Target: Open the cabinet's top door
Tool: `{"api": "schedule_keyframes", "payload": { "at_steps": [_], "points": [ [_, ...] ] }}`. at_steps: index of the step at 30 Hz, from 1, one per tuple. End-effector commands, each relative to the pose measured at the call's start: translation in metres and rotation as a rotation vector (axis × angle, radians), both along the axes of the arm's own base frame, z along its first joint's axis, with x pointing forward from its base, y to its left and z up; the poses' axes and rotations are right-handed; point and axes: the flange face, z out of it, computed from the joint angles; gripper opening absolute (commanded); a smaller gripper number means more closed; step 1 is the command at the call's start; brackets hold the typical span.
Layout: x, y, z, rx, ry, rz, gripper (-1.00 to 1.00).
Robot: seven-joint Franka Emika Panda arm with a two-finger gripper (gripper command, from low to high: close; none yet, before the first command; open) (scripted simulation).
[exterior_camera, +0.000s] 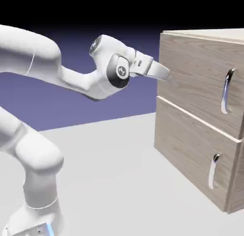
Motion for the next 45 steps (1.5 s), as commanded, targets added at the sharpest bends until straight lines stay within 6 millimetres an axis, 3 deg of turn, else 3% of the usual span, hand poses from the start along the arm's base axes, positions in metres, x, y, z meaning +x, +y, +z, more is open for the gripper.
{"api": "schedule_keyframes", "payload": {
  "at_steps": [1,12,23,33,45],
  "points": [
    [-0.001,-0.002,0.004,0.001,-0.015,0.001,0.0],
    [0.0,-0.033,0.027,0.024,-0.166,-0.008,0.0],
    [0.018,-0.079,0.02,0.06,-0.292,-0.033,0.0],
    [0.05,-0.125,-0.016,0.092,-0.375,-0.056,0.0],
    [0.102,-0.171,-0.09,0.114,-0.43,-0.061,0.0]
  ]
}}
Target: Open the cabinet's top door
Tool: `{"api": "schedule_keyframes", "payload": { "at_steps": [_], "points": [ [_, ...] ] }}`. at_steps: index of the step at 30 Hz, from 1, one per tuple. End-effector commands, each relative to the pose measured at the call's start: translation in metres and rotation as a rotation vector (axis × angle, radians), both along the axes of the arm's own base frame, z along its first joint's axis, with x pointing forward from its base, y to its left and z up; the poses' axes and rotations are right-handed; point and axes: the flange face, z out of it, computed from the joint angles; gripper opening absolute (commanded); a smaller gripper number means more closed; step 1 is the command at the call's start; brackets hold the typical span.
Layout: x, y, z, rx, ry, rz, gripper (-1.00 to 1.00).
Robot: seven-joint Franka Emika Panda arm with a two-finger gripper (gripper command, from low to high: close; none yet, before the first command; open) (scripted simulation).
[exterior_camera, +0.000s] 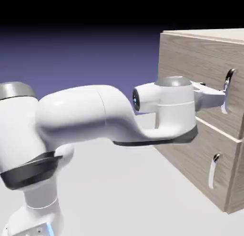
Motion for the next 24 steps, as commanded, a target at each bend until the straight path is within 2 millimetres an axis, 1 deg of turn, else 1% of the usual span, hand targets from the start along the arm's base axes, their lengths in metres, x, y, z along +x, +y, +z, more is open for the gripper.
{"api": "schedule_keyframes", "payload": {
  "at_steps": [1,6,7,8,14,18,24],
  "points": [
    [0.0,0.0,0.0,0.0,0.0,0.0,0.0],
    [0.05,0.002,0.0,0.0,0.0,0.0,0.0],
    [0.05,0.002,0.0,0.0,0.0,0.0,-1.0],
    [0.05,0.002,0.0,0.0,0.0,0.0,-1.0],
    [0.005,0.016,0.0,0.0,0.0,-0.091,-1.0],
    [-0.021,0.025,0.0,0.0,0.0,-0.144,-1.0],
    [-0.063,0.045,0.0,0.0,0.0,-0.233,-1.0]
  ]
}}
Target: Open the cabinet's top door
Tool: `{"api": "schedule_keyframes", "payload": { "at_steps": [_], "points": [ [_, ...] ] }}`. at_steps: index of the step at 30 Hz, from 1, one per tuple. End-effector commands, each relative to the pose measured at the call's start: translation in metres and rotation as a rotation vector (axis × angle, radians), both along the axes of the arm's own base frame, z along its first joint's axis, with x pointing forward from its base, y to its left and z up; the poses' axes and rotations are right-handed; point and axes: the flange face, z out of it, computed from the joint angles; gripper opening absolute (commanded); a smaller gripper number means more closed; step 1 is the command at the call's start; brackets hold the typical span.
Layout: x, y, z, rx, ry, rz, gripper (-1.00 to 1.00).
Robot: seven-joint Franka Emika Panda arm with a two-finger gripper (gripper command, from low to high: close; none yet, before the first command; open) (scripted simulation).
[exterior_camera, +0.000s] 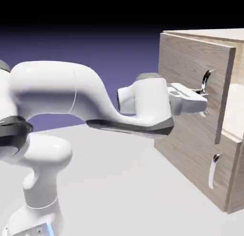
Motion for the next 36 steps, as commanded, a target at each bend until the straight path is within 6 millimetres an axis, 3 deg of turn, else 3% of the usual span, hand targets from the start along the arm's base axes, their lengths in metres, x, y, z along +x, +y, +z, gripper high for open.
{"api": "schedule_keyframes", "payload": {
  "at_steps": [1,13,36],
  "points": [
    [-0.006,0.004,0.0,0.001,0.0,-0.015,-1.0],
    [-0.079,0.051,0.0,0.001,0.0,-0.182,-1.0],
    [-0.175,0.149,0.0,0.001,0.0,-0.446,-1.0]
  ]
}}
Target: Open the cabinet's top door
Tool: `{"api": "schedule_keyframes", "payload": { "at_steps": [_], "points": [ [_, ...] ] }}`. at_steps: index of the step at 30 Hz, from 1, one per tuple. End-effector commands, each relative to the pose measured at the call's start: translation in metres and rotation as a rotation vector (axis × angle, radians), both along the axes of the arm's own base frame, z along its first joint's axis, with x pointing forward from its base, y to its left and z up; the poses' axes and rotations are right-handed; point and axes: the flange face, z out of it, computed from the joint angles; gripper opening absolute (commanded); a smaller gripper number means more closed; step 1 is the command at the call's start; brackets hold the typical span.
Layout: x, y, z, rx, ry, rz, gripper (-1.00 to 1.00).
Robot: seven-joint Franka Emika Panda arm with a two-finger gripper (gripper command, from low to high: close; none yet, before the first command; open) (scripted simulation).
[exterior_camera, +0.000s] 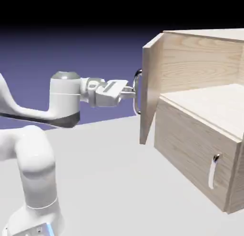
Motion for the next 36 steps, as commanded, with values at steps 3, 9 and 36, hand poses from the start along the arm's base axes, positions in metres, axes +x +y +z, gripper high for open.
{"api": "schedule_keyframes", "payload": {
  "at_steps": [3,9,36],
  "points": [
    [-0.011,0.015,0.0,0.001,0.0,-0.037,-1.0],
    [-0.034,0.051,0.0,0.001,0.0,-0.119,-1.0],
    [-0.104,0.303,0.0,0.001,0.0,-0.626,-1.0]
  ]
}}
